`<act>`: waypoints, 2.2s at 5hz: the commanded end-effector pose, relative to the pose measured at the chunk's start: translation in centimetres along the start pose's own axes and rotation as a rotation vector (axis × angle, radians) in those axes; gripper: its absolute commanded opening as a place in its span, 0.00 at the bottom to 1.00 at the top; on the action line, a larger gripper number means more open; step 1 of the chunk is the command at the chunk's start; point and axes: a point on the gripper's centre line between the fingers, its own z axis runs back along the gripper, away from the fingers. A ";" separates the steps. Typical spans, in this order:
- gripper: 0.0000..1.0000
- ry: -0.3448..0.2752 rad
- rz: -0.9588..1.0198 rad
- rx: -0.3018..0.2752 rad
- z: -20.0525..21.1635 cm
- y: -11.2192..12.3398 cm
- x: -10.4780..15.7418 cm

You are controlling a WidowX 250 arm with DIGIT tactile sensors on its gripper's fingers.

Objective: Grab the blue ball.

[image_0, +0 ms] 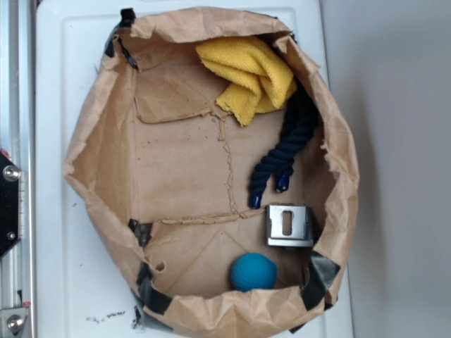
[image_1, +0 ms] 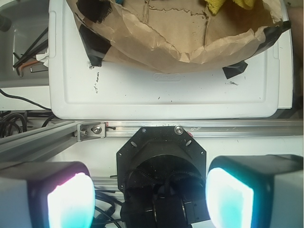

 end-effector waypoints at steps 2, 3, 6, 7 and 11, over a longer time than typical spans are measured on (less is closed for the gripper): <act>1.00 0.007 0.053 -0.010 1.1 -1.2 -2.9; 1.00 -0.007 0.097 -0.004 1.3 -1.9 -2.5; 1.00 0.025 0.180 0.037 0.2 -1.2 -0.5; 1.00 0.025 0.180 0.037 0.2 -1.2 -0.5; 1.00 -0.100 0.085 0.065 -5.6 2.5 15.1</act>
